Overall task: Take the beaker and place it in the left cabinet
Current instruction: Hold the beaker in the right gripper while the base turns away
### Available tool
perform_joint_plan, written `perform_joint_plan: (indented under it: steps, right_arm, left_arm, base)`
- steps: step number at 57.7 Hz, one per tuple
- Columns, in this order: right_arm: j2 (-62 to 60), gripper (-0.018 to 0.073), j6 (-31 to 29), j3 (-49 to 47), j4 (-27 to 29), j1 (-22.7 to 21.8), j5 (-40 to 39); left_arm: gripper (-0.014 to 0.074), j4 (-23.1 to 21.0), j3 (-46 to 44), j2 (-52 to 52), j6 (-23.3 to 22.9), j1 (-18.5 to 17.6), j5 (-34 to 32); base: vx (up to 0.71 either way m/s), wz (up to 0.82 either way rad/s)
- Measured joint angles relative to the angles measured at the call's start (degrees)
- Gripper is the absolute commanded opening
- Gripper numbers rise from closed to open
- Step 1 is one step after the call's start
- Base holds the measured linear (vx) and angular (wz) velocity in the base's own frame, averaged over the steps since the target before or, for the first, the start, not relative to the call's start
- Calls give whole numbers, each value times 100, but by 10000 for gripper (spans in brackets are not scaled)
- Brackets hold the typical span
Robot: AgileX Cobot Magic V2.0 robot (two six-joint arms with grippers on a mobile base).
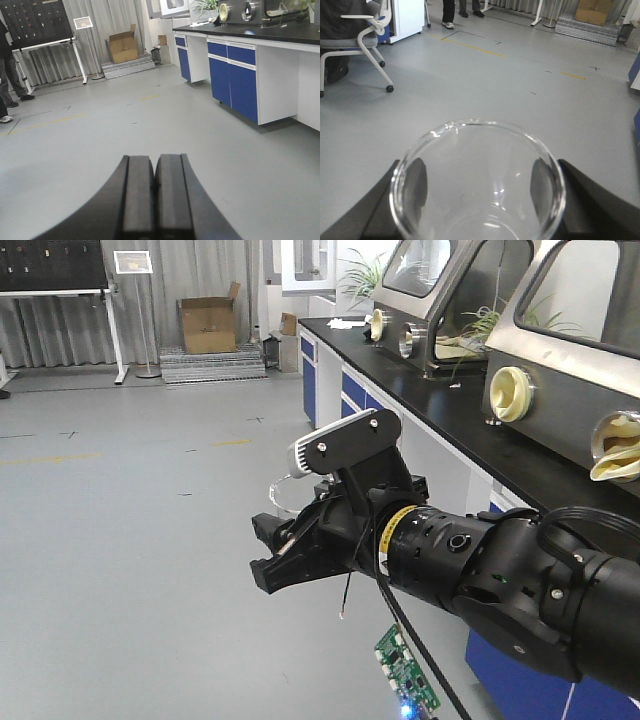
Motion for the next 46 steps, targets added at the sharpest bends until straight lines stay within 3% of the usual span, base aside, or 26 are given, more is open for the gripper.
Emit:
perform_joint_plan:
  steps: [46]
  right_arm:
    - [0, 155, 0, 0, 0, 0, 0]
  left_arm:
    - [-6, 0, 0, 0, 0, 0, 0]
  base:
    - [19, 13]
